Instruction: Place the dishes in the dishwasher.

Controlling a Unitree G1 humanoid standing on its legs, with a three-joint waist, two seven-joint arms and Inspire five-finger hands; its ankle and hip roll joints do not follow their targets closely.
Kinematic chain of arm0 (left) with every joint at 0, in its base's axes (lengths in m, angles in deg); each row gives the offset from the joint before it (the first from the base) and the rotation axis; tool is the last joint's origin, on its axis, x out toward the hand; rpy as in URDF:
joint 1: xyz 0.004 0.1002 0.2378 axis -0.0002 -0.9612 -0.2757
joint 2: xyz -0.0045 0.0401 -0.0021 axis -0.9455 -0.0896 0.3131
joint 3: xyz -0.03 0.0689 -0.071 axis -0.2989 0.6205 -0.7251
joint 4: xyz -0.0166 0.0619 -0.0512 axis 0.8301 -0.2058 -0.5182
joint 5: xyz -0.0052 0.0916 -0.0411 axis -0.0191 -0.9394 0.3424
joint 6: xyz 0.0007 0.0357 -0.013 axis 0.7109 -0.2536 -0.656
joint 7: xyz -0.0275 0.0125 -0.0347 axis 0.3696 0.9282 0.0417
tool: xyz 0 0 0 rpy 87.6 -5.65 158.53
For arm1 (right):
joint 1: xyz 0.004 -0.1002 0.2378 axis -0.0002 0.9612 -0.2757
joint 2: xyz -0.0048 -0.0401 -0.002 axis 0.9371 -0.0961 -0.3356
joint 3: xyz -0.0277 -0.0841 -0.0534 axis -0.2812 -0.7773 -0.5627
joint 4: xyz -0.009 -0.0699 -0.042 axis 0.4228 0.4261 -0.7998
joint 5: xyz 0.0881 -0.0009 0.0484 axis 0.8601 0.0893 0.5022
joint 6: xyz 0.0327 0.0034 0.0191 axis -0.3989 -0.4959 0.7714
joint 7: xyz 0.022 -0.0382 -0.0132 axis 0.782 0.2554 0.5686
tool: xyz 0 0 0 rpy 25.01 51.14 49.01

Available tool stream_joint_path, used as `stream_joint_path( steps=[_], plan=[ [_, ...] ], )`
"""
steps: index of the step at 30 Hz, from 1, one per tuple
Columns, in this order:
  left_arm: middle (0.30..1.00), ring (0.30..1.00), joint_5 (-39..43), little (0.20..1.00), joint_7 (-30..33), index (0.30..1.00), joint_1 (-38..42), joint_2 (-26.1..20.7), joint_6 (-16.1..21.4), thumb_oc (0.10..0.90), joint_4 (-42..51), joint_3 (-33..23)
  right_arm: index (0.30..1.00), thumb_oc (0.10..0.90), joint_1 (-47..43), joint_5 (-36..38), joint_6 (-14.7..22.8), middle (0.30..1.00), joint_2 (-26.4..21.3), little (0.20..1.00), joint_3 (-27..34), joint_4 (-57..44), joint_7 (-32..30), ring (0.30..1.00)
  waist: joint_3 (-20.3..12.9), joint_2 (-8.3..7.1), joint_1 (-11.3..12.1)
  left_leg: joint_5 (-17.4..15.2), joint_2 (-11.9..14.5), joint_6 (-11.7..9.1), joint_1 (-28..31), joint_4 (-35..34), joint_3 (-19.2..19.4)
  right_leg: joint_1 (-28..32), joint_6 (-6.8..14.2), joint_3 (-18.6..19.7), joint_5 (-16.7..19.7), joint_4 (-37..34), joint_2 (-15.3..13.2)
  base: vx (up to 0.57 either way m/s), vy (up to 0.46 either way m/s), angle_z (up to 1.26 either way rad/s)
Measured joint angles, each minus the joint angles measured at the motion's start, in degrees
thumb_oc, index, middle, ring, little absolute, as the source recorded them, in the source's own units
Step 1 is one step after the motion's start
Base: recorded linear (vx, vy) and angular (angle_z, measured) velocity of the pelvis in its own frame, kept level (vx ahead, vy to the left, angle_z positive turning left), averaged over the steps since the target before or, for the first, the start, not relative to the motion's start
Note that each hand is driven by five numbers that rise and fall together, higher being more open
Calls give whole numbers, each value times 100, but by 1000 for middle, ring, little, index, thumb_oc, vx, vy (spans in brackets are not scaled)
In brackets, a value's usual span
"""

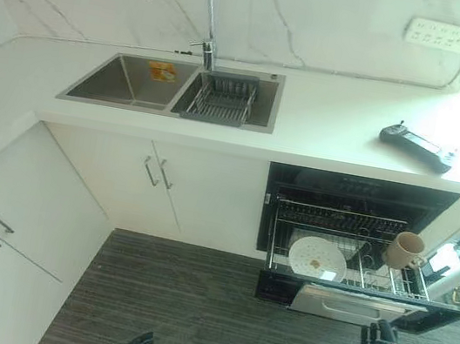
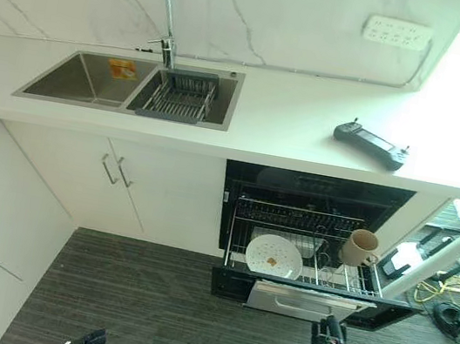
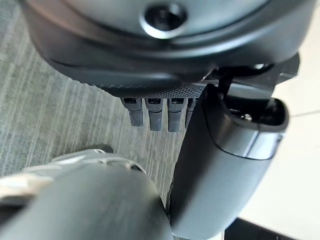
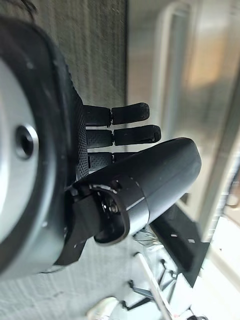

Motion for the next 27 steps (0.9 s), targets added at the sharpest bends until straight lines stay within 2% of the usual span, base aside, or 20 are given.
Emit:
stream_joint_path(
  steps=[3,6,9,10,13,16,19,23,24,26,27],
  plan=[
    [900,900,-1,900,4,900,9,-2,-32,800,100,32,300,400,-174,-6,24,300,-222,300,13,24,-229,300,29,135,128,-8,-119,34,-86,-1,-101,-39,34,-61,-71,112,-132,10,8,19],
    [900,900,8,900,-9,900,-24,-18,-82,800,290,88,300,400,-465,-30,21,300,-680,300,-10,122,-466,300,156,349,238,30,-218,101,-273,-2,-153,-162,82,-161,-47,101,-247,-119,17,13],
    [900,900,114,900,-11,900,136,-59,-127,800,527,339,300,400,-1370,-176,7,300,-1525,300,-123,476,-455,300,528,681,297,177,-418,247,-694,-3,-295,-498,158,-253,3,106,-437,-107,28,31],
    [900,900,198,900,-12,900,179,-58,-159,800,537,394,300,400,-1664,-210,10,300,-1679,300,-139,489,-432,300,706,801,334,199,-467,258,-761,-14,-308,-515,170,-285,11,91,-491,-77,46,24],
    [900,900,244,900,-28,900,168,-59,-158,800,651,506,300,400,-2626,-212,100,300,-2303,300,-191,925,-563,300,966,1081,631,218,-642,266,-1026,-73,-433,-668,265,-403,69,30,-649,-1,70,26],
    [900,900,367,900,-48,900,39,-64,-158,800,649,478,300,400,-3177,-216,34,300,-2678,300,-288,1043,-583,300,1127,1213,703,303,-865,275,-1065,-292,-518,-688,290,-623,101,20,-889,46,66,48],
    [900,900,449,900,-111,900,-138,-69,-162,800,695,487,300,400,-3362,-227,-12,300,-2696,300,-342,1143,-646,300,1195,1183,916,397,-990,347,-1054,-308,-526,-675,334,-641,163,43,-1040,89,66,14],
    [900,900,453,900,-134,900,-226,-74,-161,800,984,480,300,400,-3799,-435,99,300,-2987,300,-341,1361,-836,300,1351,1249,899,440,-1205,548,-1078,-311,-559,-605,421,-709,307,13,-1247,141,33,14],
    [900,900,455,900,-135,900,-222,-78,-166,800,1166,451,300,400,-3996,-471,58,300,-3276,300,-360,1370,-922,300,1431,1315,906,448,-1313,631,-1089,-306,-576,-574,467,-726,401,-13,-1336,277,0,34],
    [900,900,454,900,-153,900,-245,-135,-254,800,1363,374,300,400,-4633,-719,8,300,-3690,300,-529,1759,-1127,300,1497,1464,906,413,-1426,664,-1068,-326,-702,-417,533,-880,436,-115,-1414,192,11,31],
    [900,900,452,900,-211,900,-282,-240,-288,800,1478,382,300,400,-4991,-824,-159,300,-3922,300,-639,1910,-1185,300,1520,1551,914,466,-1450,729,-1087,-328,-709,-422,542,-922,440,-121,-1423,49,15,17]
  ],
)
